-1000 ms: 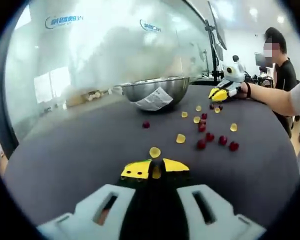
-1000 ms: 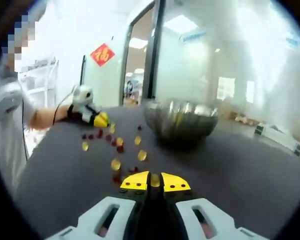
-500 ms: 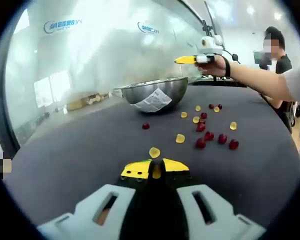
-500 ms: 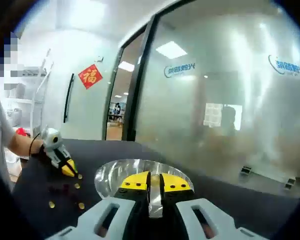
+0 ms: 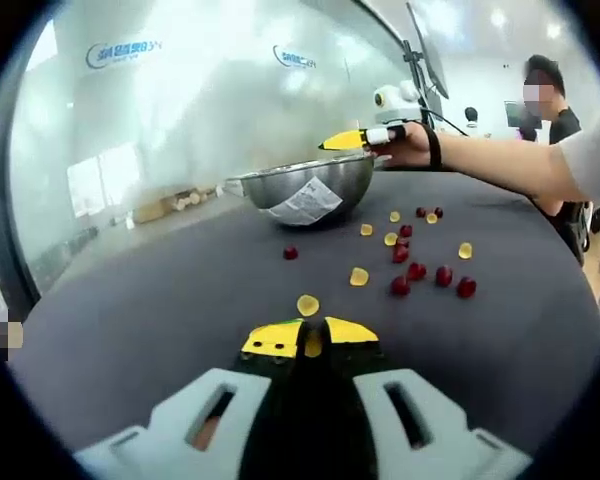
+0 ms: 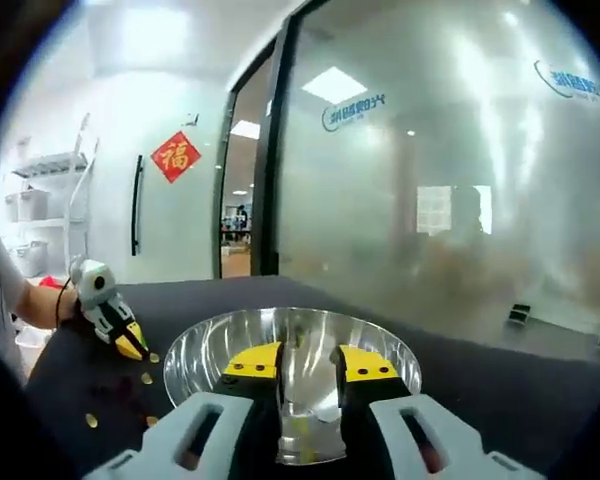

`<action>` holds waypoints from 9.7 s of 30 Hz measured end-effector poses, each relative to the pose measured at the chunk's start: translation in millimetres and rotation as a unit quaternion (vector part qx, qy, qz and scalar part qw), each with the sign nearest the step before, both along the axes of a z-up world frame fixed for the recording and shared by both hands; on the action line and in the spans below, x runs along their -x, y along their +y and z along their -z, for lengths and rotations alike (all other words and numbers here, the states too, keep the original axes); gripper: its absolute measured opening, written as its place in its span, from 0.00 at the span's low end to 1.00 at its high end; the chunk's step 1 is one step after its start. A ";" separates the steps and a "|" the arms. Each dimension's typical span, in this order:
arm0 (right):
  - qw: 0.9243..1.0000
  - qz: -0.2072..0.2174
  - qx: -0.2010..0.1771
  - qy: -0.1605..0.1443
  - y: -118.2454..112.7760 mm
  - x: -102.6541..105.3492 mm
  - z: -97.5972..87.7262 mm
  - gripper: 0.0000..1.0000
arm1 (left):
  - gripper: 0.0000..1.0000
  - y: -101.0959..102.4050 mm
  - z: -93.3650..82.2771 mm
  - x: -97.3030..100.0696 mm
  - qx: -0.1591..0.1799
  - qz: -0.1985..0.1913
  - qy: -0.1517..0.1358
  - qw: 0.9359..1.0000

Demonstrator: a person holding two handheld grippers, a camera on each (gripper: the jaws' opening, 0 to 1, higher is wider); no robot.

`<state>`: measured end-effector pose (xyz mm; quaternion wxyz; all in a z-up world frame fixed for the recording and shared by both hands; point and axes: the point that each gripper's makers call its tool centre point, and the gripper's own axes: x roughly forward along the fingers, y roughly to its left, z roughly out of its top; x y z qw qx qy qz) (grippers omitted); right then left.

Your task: Pick candy and put bowl

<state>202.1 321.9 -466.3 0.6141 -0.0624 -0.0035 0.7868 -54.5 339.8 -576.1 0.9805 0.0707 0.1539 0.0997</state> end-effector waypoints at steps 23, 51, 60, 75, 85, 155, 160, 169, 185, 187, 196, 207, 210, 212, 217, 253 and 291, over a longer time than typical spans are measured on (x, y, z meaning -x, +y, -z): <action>0.988 -0.135 0.073 -0.019 -141.3 49.2 94.0 0.16 | 0.00 -4.6 -119.2 -54.5 0.013 0.054 -0.162 0.985; 0.972 -0.193 0.124 -0.040 -149.7 76.8 117.6 0.12 | 0.17 23.1 -102.5 -220.7 0.027 0.096 -0.092 0.991; 0.972 -0.195 0.123 -0.041 -148.0 77.1 117.8 0.12 | 0.17 19.7 -124.4 -192.4 0.043 0.107 -0.120 0.986; 0.974 -0.188 0.113 -0.063 -141.3 75.4 117.7 0.03 | 0.18 -27.1 -106.9 -47.0 -0.010 0.126 -0.130 0.983; 0.975 -0.183 0.114 -0.051 -142.0 75.2 118.0 0.03 | 0.27 -2.7 -24.9 -20.5 0.019 0.120 -0.043 0.992; 0.987 -0.136 0.060 -0.063 -134.5 65.4 97.2 0.15 | 0.01 12.9 -124.6 -73.3 -0.001 0.086 -0.178 0.980; 0.988 -0.135 0.049 -0.060 -133.2 61.3 93.1 0.15 | 0.01 19.7 -162.8 -126.5 0.008 0.094 -0.202 0.975; 0.992 -0.118 0.019 -0.047 -131.9 52.4 78.2 0.15 | 0.03 22.9 -115.4 -198.5 0.012 0.090 -0.129 0.987; 0.991 -0.120 0.016 -0.048 -131.1 55.7 76.1 0.15 | 0.17 4.9 -121.7 -138.5 0.005 0.122 -0.156 0.980; 0.991 -0.122 0.016 -0.047 -131.3 56.8 76.1 0.15 | 0.17 7.7 -111.6 -111.5 -0.009 0.120 -0.156 0.980; 0.990 -0.128 0.021 -0.048 -131.2 61.2 79.1 0.15 | 0.19 35.2 4.1 -47.4 0.019 0.076 0.020 0.997; 0.992 -0.122 0.019 -0.040 -132.8 60.5 77.7 0.15 | 0.19 39.8 0.5 -109.2 0.013 0.078 -0.001 0.997; 0.990 -0.137 0.019 -0.030 -135.4 66.7 77.1 0.15 | 0.16 35.9 2.0 -119.4 0.019 0.074 -0.001 0.997; 0.989 -0.141 0.023 -0.033 -135.6 68.4 79.0 0.15 | 0.07 27.7 3.3 -122.5 0.020 0.086 0.002 0.996; 0.988 -0.145 0.032 -0.036 -135.0 68.5 83.2 0.15 | 0.04 26.3 2.8 -124.1 0.011 0.089 0.002 0.996; 0.981 -0.144 0.104 -0.080 -119.2 64.3 116.6 0.04 | 0.01 -67.7 -85.1 -40.4 -0.058 0.179 -0.145 0.971; 0.996 -0.009 -0.081 -0.030 -60.2 21.3 -11.7 0.15 | 0.01 -33.7 -130.8 -55.9 -0.020 0.144 -0.189 0.971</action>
